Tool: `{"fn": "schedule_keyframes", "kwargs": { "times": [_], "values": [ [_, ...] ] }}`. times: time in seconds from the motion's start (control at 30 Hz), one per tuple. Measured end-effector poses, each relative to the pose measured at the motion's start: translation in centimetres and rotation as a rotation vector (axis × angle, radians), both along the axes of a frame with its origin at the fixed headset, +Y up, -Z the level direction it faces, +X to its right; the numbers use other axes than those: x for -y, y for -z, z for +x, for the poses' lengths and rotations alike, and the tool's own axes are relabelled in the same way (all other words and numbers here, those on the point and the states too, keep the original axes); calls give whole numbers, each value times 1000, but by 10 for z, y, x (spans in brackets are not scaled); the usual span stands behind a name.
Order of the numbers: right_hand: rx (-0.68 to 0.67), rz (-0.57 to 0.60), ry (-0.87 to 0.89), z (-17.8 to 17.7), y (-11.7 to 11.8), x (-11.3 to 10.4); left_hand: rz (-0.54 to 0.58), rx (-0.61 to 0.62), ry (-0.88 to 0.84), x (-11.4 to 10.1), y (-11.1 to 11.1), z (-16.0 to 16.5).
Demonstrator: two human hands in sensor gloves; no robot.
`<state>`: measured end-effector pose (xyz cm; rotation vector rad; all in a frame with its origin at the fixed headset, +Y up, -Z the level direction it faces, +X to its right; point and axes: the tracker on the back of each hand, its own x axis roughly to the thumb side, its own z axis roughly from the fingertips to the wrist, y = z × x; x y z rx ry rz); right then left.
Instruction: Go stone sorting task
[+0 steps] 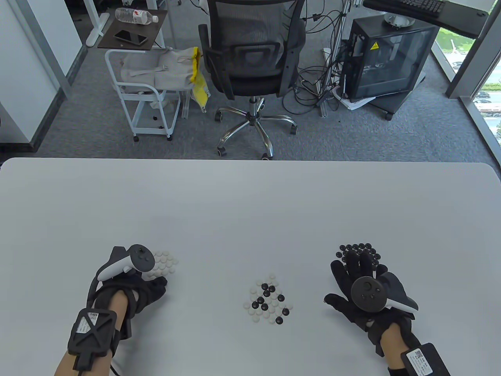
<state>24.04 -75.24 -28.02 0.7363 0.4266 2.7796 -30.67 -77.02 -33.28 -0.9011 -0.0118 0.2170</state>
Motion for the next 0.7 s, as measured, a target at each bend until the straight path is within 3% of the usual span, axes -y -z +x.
{"fn": "schedule_keyframes", "kwargs": {
  "times": [0.23, 0.37, 0.5, 0.7],
  "values": [
    [3, 12, 12, 0, 0, -2, 1, -9, 2, -3, 5, 1],
    [2, 10, 10, 1, 0, -1, 85, -11, -51, -24, 10, 14],
    [4, 12, 11, 1, 0, -2, 165, 70, -87, -47, 13, 46],
    [3, 8, 9, 1, 0, -2, 164, 221, -108, -59, 19, 108]
  ]
}}
